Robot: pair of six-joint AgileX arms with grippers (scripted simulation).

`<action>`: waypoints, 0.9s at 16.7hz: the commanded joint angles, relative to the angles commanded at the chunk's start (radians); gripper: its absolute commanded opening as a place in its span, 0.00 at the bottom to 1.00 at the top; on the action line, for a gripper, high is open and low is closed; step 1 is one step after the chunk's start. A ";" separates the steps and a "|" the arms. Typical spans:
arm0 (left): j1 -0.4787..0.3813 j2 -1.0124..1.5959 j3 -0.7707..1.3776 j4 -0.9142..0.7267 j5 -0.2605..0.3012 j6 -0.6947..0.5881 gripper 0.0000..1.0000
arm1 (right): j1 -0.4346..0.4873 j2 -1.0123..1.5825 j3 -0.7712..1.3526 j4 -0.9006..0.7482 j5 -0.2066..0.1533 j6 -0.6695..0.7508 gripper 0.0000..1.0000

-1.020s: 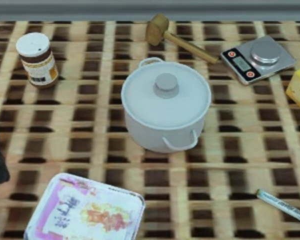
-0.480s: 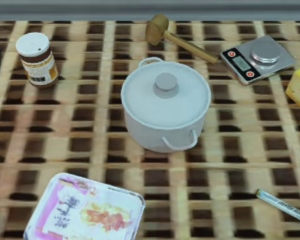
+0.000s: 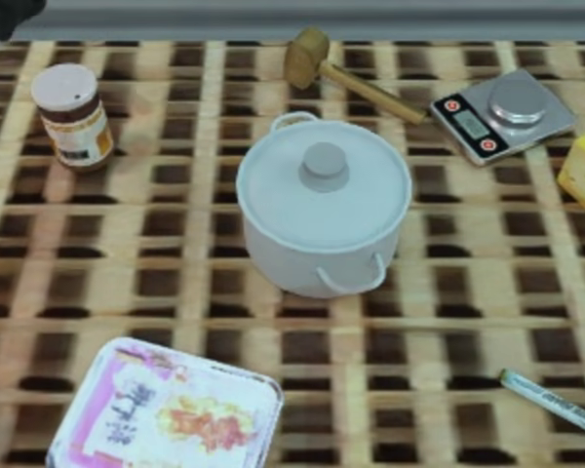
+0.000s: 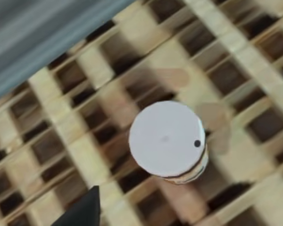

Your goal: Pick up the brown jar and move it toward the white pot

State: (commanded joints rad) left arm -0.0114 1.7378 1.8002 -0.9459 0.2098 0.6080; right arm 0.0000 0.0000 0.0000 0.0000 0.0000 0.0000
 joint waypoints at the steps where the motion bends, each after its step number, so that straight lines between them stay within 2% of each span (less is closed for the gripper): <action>1: 0.004 0.099 0.100 -0.053 0.006 0.034 1.00 | 0.000 0.000 0.000 0.000 0.000 0.000 1.00; 5: 0.021 0.459 0.457 -0.246 0.024 0.155 1.00 | 0.000 0.000 0.000 0.000 0.000 0.000 1.00; 9: 0.037 0.735 0.722 -0.392 0.033 0.245 1.00 | 0.000 0.000 0.000 0.000 0.000 0.000 1.00; 15: 0.049 0.897 0.873 -0.478 0.036 0.297 1.00 | 0.000 0.000 0.000 0.000 0.000 0.000 1.00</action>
State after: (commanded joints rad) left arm 0.0372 2.6347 2.6727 -1.4239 0.2459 0.9049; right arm 0.0000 0.0000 0.0000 0.0000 0.0000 0.0000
